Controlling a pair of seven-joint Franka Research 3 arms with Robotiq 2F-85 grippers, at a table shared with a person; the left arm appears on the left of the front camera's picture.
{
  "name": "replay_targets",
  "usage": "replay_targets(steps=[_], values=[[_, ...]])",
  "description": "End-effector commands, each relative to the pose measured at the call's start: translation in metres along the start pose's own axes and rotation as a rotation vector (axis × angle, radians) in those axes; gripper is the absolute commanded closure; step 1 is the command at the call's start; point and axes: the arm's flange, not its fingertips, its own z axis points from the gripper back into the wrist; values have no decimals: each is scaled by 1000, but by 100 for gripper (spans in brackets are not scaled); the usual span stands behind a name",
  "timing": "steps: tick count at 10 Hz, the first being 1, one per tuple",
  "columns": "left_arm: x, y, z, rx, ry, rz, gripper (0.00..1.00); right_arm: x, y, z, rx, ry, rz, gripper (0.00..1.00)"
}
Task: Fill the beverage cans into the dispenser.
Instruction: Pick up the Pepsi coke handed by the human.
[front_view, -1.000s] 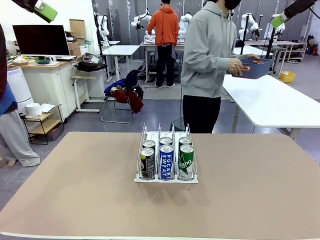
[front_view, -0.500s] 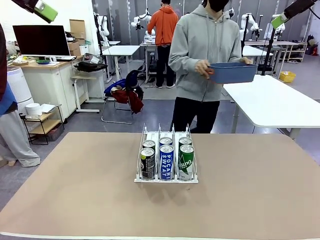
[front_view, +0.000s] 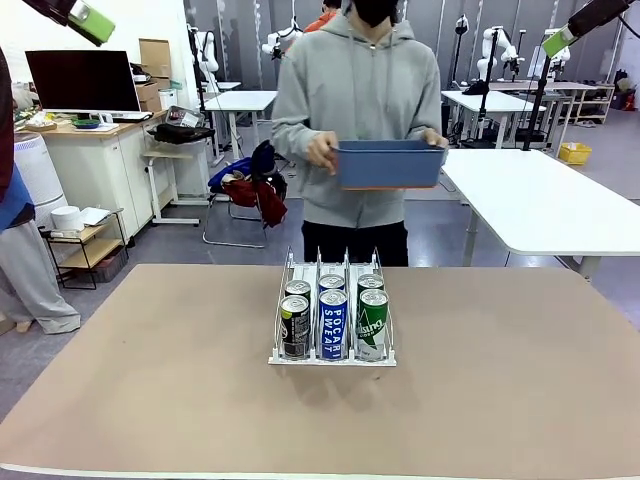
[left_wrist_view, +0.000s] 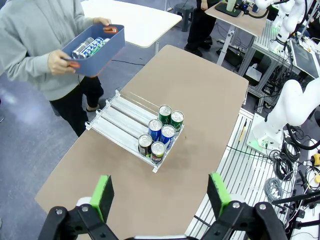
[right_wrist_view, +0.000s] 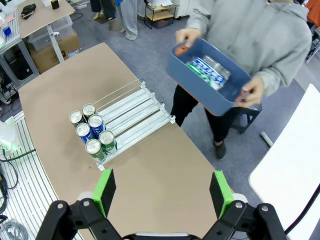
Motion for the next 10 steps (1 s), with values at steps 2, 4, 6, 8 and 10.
replay_targets(steps=[2,4,6,8,10], values=[[0,0,1,1,-1,-1,0,0,0,0,0,-1,-1,0],[0,0,1,1,-1,-1,0,0,0,0,0,-1,-1,0],[0,0,1,1,-1,-1,0,0,0,0,0,-1,-1,0],[0,0,1,1,-1,-1,0,0,0,0,0,-1,-1,0],[0,0,1,1,-1,-1,0,0,0,0,0,-1,-1,0]])
